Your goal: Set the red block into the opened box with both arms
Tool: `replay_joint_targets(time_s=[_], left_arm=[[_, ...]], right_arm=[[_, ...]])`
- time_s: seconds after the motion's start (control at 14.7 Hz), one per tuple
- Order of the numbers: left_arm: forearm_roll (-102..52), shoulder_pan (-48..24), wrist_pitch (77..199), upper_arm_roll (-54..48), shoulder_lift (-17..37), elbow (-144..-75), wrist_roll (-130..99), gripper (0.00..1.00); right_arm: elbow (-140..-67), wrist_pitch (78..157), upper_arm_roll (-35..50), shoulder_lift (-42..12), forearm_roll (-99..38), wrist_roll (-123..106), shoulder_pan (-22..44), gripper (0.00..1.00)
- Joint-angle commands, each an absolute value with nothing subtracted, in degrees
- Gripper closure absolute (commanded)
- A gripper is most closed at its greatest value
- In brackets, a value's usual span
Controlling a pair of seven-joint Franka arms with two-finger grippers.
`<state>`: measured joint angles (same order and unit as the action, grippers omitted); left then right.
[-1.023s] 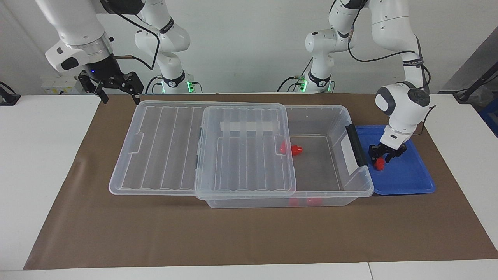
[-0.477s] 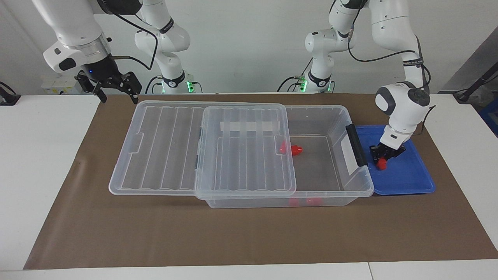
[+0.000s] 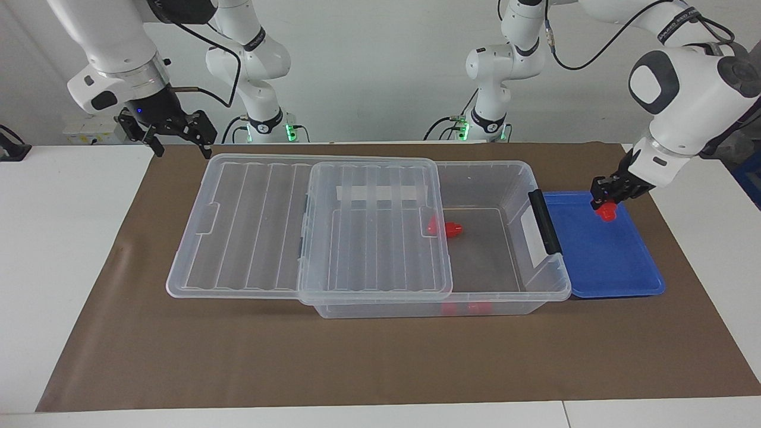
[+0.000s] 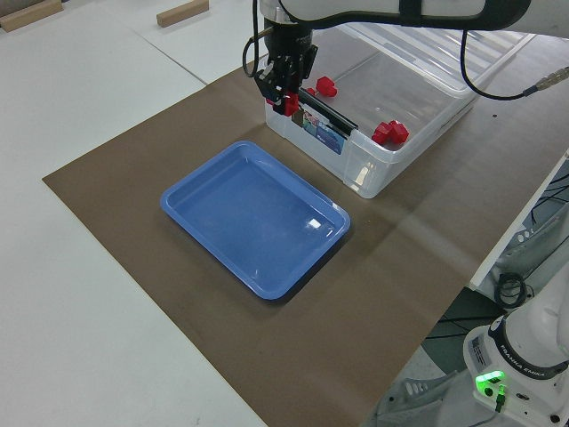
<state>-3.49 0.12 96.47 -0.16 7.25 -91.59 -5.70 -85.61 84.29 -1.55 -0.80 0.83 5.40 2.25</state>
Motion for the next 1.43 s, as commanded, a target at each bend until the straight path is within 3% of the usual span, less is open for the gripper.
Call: replay_joint_targets(time_s=[0.0, 0.2, 0.61, 1.36], left_arm=[[-4.0, -6.2, 98.4, -1.1, 7.4, -91.9, -20.7, 1.0], [-4.0, -10.9, 105.4, -1.1, 6.9, -95.4, -27.5, 1.0], [-0.4, -13.3, 123.6, -1.1, 5.2, -110.7, -27.5, 1.0], [6.6, -16.4, 137.5, -1.1, 10.4, -118.5, -27.7, 1.0]], right_arm=[[-86.5, 84.2, -1.6, 0.0, 0.6, 6.9, 2.3, 0.0], [-86.5, 84.3, -1.6, -0.1, 0.5, 6.8, 2.5, 0.0], [-86.5, 84.3, -1.6, -0.1, 0.5, 6.8, 2.5, 0.0], [-86.5, 84.3, -1.6, 0.0, 0.5, 6.8, 2.4, 0.0]])
